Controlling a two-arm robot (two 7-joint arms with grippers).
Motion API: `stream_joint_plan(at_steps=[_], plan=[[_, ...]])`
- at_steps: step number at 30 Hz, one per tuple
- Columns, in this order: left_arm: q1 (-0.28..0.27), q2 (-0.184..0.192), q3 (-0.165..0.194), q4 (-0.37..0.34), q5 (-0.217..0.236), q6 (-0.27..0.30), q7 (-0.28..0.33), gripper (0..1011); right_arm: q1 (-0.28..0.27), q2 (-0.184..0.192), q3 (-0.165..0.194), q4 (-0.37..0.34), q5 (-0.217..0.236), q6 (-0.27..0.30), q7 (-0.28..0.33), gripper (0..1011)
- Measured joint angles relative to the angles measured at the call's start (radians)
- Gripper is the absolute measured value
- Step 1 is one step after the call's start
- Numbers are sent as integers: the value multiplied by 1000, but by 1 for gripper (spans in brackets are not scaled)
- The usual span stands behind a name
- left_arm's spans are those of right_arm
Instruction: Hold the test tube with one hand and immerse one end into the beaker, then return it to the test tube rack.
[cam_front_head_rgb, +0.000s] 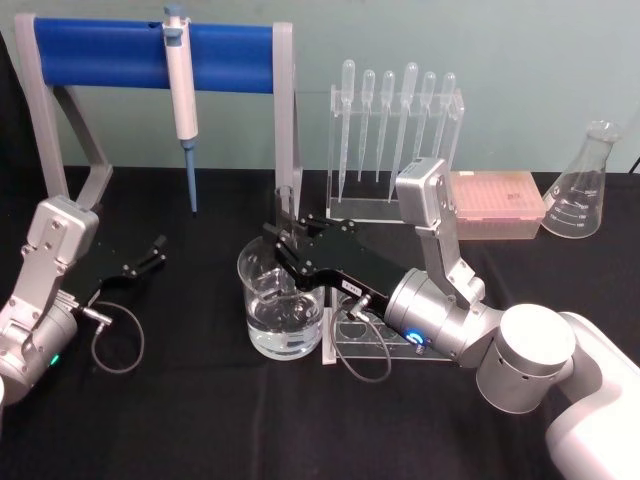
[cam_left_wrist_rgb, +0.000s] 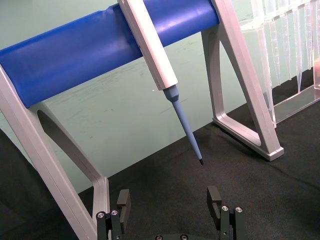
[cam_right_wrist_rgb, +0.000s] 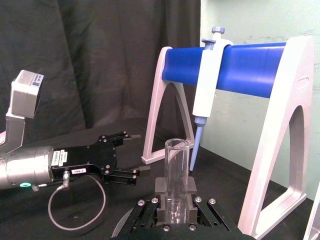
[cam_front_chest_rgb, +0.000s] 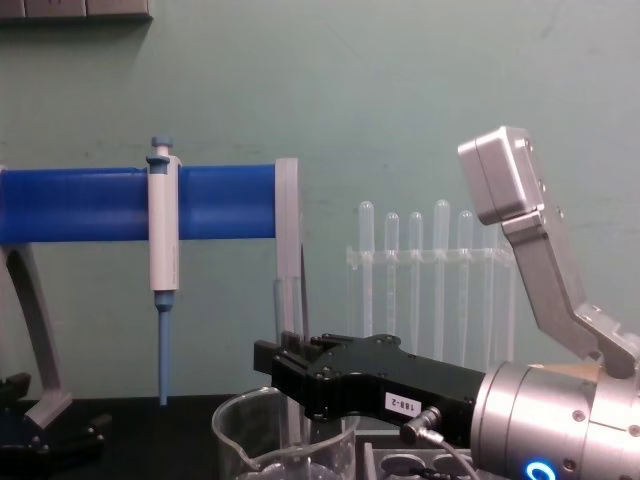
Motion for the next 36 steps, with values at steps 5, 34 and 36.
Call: stream_joint_plan(at_steps=[5, 34, 36], plan=[[0, 0, 0, 0, 0, 0, 0, 1000, 0, 0, 0, 0, 0, 0, 0, 225], [0, 0, 0, 0, 0, 0, 0, 1000, 0, 0, 0, 0, 0, 0, 0, 225], [0, 0, 0, 0, 0, 0, 0, 1000, 0, 0, 0, 0, 0, 0, 0, 225]])
